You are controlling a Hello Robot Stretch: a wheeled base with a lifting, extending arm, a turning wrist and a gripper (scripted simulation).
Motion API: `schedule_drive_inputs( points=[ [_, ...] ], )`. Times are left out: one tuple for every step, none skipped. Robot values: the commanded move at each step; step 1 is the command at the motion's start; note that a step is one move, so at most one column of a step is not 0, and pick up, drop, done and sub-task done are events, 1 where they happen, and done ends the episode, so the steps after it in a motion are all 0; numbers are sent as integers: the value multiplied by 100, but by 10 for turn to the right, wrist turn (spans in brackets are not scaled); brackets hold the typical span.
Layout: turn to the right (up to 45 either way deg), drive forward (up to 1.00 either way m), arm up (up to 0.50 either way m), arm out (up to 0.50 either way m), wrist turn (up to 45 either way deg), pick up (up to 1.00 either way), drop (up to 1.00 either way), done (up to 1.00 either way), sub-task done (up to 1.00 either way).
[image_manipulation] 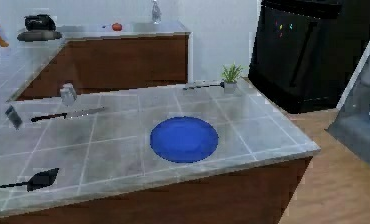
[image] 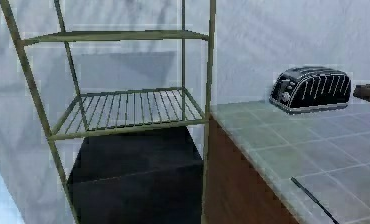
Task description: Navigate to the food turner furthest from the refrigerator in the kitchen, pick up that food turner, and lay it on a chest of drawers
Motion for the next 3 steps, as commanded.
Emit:
schedule_drive_inputs(
  points=[
    [-450, 0, 0, 0, 0, 0, 0, 0, 0],
    [0, 0, 50, 0, 0, 0, 0, 0, 0],
    [0, 0, 38, 0, 0, 0, 0, 0, 0]
  ],
)
